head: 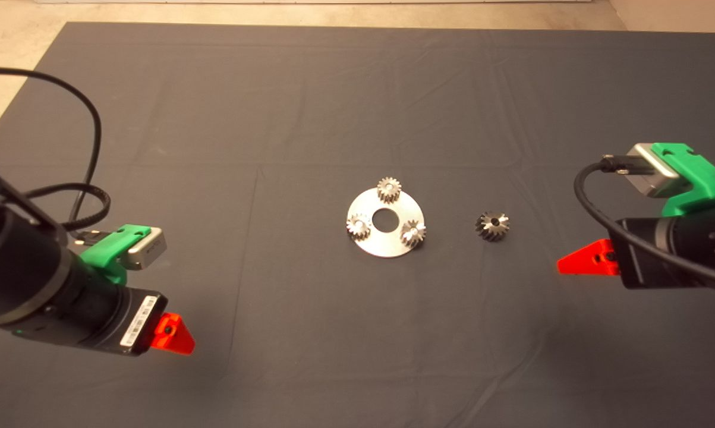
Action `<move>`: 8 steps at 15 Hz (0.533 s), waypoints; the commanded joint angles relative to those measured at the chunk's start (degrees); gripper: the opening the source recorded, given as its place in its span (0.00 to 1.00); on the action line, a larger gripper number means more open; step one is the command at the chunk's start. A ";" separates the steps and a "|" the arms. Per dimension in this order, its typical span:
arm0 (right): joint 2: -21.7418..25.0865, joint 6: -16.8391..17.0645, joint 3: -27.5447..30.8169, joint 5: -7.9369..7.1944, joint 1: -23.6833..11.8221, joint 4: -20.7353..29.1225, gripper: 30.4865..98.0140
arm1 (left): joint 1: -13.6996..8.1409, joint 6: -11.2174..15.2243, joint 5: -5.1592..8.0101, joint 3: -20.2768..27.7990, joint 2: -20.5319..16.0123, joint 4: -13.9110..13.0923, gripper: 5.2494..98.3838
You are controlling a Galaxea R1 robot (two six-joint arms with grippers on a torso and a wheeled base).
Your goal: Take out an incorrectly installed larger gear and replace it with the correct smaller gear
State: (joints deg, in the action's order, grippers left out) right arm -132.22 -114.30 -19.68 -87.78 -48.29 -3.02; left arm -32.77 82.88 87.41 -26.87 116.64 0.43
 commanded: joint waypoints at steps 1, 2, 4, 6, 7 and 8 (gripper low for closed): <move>-0.01 -0.49 0.36 -7.22 -2.25 2.50 0.63 | -0.81 0.17 6.64 0.43 0.31 -0.96 1.00; -0.01 -0.49 0.36 -7.22 -2.25 2.50 0.63 | -0.81 0.17 6.60 0.43 0.31 -0.96 1.00; 0.07 -0.49 0.36 -7.22 -2.25 2.50 0.63 | -0.81 0.17 6.64 0.43 -0.04 -0.96 1.00; 0.07 -0.49 0.29 -7.22 -2.25 2.50 0.63 | -0.81 0.17 6.63 0.43 0.04 -0.96 1.00; 0.07 -0.49 0.35 -7.22 -2.25 2.50 0.63 | -0.81 0.17 6.64 0.34 0.13 -0.96 1.00; 0.07 -0.49 0.36 -7.22 -2.25 2.50 0.63 | -0.88 0.17 6.64 0.27 0.13 -0.96 1.00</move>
State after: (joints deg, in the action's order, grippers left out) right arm -132.22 -114.30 -19.65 -87.82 -48.84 -2.52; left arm -32.74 82.88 87.40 -26.87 116.67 0.41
